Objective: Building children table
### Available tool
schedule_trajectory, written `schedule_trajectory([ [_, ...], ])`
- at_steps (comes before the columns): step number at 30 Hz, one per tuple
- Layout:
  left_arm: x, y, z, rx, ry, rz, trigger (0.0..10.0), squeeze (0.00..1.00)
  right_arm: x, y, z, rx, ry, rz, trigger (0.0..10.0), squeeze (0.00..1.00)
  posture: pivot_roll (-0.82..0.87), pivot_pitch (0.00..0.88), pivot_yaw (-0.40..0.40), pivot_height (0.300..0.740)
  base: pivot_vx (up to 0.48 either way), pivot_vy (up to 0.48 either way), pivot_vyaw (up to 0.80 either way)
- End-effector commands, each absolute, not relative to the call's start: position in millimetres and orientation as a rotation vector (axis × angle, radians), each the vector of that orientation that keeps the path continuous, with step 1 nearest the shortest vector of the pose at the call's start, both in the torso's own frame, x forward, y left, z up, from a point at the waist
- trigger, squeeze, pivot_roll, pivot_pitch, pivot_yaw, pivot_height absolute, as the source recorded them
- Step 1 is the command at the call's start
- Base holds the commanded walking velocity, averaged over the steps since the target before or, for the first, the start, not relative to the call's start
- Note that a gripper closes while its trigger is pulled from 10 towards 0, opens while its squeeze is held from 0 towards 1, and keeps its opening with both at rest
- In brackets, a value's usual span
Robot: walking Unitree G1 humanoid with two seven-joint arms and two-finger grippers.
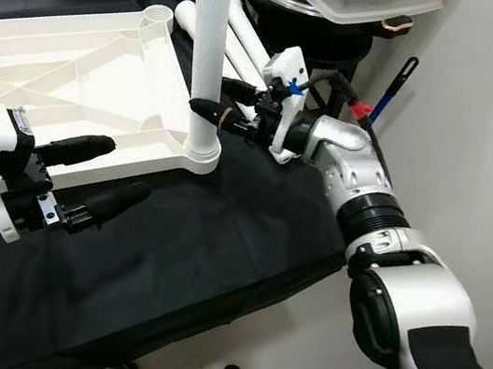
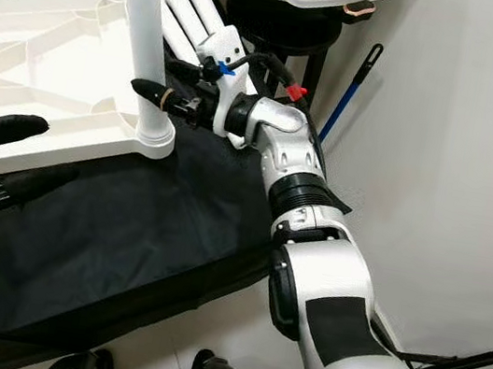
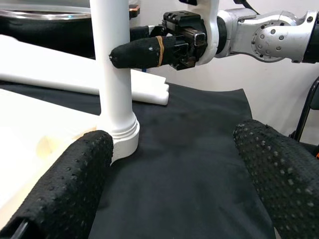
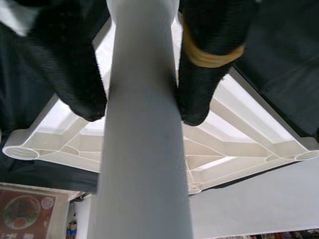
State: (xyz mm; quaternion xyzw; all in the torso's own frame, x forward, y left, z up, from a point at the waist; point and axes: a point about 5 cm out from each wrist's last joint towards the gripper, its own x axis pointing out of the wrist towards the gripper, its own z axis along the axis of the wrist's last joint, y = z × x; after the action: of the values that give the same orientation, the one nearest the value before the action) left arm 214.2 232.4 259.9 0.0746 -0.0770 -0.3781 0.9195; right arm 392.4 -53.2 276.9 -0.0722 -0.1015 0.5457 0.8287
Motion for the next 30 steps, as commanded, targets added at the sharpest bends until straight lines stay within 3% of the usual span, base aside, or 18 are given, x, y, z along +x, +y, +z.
schedule_trajectory([
  [1, 210, 230, 263, 0.173, -0.15, -0.793, 10.0, 0.0, 393, -52, 277, -0.173, -0.22, 1.153, 0.0, 0.0, 0.12, 0.283, -0.099, 0.74, 0.0, 0.0, 0.0],
  [10, 212, 229, 262, 0.17, -0.155, -0.795, 10.0, 0.0, 396, -51, 268, -0.223, -0.213, 1.036, 0.0, 0.0, 0.1, 0.271, -0.102, 0.74, 0.0, 0.0, 0.0],
  [12, 213, 229, 261, 0.169, -0.159, -0.796, 10.0, 0.0, 399, -41, 262, -0.205, -0.218, 0.825, 0.0, 0.0, 0.08, 0.266, -0.108, 0.74, 0.0, 0.0, 0.0],
  [14, 213, 229, 261, 0.169, -0.159, -0.796, 10.0, 0.0, 399, -41, 262, -0.205, -0.218, 0.825, 0.0, 0.0, 0.08, 0.266, -0.108, 0.74, 0.0, 0.0, 0.0],
  [15, 213, 229, 261, 0.167, -0.161, -0.796, 10.0, 0.0, 395, -31, 253, -0.163, -0.214, 0.659, 0.0, 0.0, 0.08, 0.265, -0.107, 0.74, 0.0, 0.0, 0.0],
  [16, 213, 229, 261, 0.167, -0.161, -0.796, 10.0, 0.0, 395, -31, 253, -0.163, -0.214, 0.659, 0.0, 0.0, 0.08, 0.265, -0.107, 0.74, 0.0, 0.0, 0.0],
  [17, 214, 229, 261, 0.164, -0.164, -0.796, 10.0, 0.0, 377, -8, 241, -0.112, -0.209, 0.595, 0.0, 0.0, 0.08, 0.262, -0.105, 0.74, 0.0, 0.0, 0.0],
  [18, 214, 229, 261, 0.164, -0.164, -0.796, 10.0, 0.0, 377, -8, 241, -0.112, -0.209, 0.595, 0.0, 0.0, 0.08, 0.262, -0.105, 0.74, 0.0, 0.0, 0.0],
  [20, 216, 228, 261, 0.161, -0.167, -0.798, 10.0, 0.0, 343, 28, 231, -0.021, -0.209, 0.582, 0.0, 0.0, 0.08, 0.257, -0.097, 0.74, 0.0, 0.0, 0.0],
  [22, 217, 228, 261, 0.163, -0.168, -0.799, 10.0, 0.0, 335, 38, 231, -0.01, -0.221, 0.605, 0.0, 0.0, 0.08, 0.254, -0.097, 0.74, 0.0, 0.0, 0.0],
  [30, 220, 229, 261, 0.166, -0.176, -0.797, 10.0, 0.0, 327, 47, 234, -0.031, -0.251, 0.657, 0.0, 0.0, 0.07, 0.237, -0.099, 0.74, 0.0, 0.0, 0.0],
])
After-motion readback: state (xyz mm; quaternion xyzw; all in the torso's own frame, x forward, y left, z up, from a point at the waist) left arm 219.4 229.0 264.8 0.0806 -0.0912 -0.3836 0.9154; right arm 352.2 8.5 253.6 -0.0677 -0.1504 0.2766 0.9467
